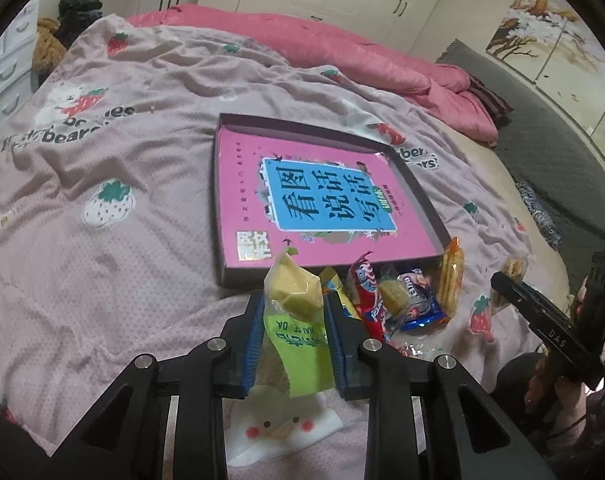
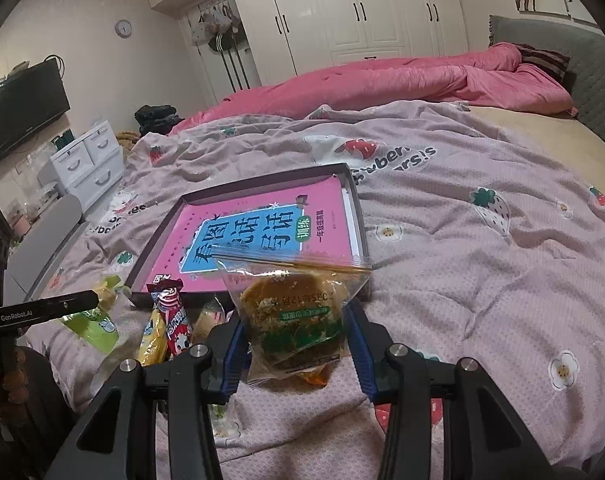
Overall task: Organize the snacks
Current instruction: 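Close left gripper on green bag while right gripper grasps and lifts pastry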
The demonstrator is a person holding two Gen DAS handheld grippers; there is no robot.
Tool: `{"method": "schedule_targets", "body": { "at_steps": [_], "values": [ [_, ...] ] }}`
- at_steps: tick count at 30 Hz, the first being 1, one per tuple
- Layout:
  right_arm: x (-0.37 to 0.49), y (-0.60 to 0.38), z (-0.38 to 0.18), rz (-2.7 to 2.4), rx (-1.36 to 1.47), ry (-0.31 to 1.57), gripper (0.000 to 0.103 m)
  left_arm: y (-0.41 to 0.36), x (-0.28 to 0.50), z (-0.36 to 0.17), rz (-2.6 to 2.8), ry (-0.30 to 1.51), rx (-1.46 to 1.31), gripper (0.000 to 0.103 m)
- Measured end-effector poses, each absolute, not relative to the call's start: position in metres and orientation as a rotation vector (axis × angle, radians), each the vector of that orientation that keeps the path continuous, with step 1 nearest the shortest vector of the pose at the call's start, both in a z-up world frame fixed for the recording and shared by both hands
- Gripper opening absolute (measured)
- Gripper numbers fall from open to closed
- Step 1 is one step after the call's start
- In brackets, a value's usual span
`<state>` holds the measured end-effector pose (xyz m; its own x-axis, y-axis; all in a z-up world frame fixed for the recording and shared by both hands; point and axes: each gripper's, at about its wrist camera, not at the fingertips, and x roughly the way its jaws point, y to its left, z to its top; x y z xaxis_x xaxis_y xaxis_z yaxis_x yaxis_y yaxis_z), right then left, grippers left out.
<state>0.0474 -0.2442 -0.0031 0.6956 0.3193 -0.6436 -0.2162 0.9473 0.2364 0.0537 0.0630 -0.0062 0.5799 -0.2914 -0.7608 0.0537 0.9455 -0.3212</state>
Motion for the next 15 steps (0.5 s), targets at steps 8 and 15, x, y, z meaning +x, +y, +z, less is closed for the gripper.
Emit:
{"method": "schedule_targets", "body": {
  "at_steps": [8, 15],
  "values": [
    [0.048, -0.245, -0.004, 0.302, 0.156, 0.748, 0.046, 0.061, 0.061, -0.021, -0.194, 0.980, -0.257, 0.006],
    [0.049, -0.248, -0.005, 0.299, 0.167, 0.748, 0.046, 0.067, 0.059, -0.032, -0.204, 1.033, -0.311, 0.035]
  ]
}}
